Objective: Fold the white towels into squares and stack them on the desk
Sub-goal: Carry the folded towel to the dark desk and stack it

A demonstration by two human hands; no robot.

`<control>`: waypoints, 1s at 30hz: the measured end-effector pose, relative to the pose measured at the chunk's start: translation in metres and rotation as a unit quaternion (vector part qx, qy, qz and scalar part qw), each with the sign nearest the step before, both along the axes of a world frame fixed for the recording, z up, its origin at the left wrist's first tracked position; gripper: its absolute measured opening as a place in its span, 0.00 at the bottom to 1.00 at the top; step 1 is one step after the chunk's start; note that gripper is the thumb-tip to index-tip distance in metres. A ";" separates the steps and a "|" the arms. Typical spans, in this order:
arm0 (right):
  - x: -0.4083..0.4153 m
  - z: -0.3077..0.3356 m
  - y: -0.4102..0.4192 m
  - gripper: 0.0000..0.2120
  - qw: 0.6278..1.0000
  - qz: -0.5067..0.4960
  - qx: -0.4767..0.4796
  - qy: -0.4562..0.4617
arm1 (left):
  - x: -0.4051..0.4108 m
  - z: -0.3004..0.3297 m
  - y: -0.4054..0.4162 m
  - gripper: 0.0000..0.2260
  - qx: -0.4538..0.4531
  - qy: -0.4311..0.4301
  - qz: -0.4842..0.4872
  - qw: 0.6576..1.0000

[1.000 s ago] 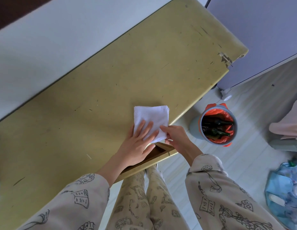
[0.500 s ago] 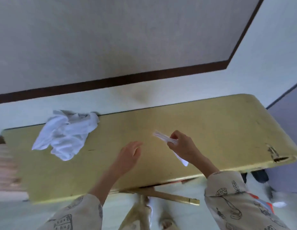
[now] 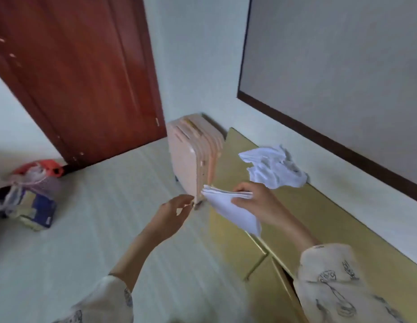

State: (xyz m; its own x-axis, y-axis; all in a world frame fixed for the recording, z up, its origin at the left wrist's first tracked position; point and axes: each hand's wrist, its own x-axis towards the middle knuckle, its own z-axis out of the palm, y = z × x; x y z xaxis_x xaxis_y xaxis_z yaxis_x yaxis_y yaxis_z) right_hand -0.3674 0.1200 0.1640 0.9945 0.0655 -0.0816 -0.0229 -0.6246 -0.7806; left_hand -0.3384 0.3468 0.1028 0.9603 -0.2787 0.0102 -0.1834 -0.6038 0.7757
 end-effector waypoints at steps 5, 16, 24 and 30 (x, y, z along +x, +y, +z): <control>0.046 0.009 0.179 0.15 0.987 0.158 0.013 -0.015 | -0.030 0.004 0.176 0.12 -0.025 -0.006 0.159 0.987; 0.073 0.022 0.591 0.09 0.908 0.416 0.051 0.013 | -0.109 0.012 0.540 0.14 -0.037 0.030 0.422 0.905; 0.108 -0.007 0.807 0.08 0.871 0.489 0.039 0.041 | -0.119 -0.013 0.715 0.13 -0.058 0.054 0.507 0.858; 0.161 -0.028 0.973 0.08 0.852 0.522 0.016 0.022 | -0.083 -0.017 0.875 0.12 -0.050 0.050 0.542 0.837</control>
